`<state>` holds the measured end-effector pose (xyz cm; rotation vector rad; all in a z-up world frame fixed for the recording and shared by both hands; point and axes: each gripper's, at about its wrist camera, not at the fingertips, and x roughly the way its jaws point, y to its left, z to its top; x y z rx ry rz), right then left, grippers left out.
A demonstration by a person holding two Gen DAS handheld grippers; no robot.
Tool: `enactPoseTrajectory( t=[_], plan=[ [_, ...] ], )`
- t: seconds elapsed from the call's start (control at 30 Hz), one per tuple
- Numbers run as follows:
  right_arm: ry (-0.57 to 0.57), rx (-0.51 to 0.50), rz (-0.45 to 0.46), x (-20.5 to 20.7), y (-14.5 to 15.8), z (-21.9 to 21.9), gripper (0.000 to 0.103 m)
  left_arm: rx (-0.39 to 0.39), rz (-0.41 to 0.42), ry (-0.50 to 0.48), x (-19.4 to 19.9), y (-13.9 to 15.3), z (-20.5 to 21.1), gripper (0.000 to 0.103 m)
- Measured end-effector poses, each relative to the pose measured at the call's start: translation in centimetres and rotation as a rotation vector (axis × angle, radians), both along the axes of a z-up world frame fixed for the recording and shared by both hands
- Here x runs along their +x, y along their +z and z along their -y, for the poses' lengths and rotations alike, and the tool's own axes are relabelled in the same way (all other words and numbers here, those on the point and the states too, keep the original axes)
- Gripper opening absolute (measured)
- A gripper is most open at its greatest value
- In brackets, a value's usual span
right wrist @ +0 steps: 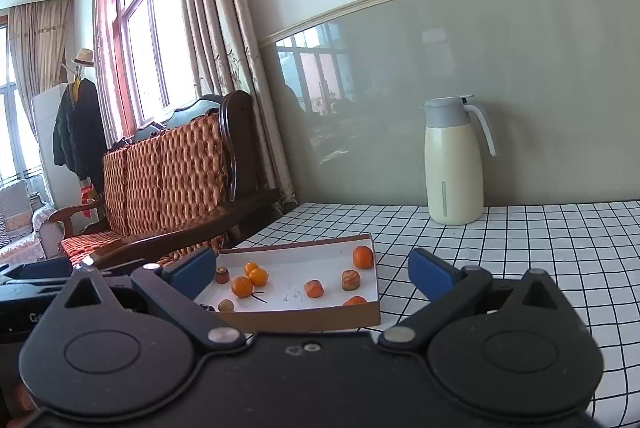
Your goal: Organize fruits
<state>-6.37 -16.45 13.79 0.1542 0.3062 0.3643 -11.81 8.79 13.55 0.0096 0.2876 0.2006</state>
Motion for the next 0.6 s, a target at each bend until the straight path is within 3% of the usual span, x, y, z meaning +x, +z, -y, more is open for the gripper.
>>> enactPoseTrajectory(
  t=[0.6],
  plan=[
    [-0.012,-0.055,-0.048,0.28,-0.95,-0.61,0.097,-0.010,-0.015,0.011,-0.09,-0.70,-0.72,0.103]
  ],
)
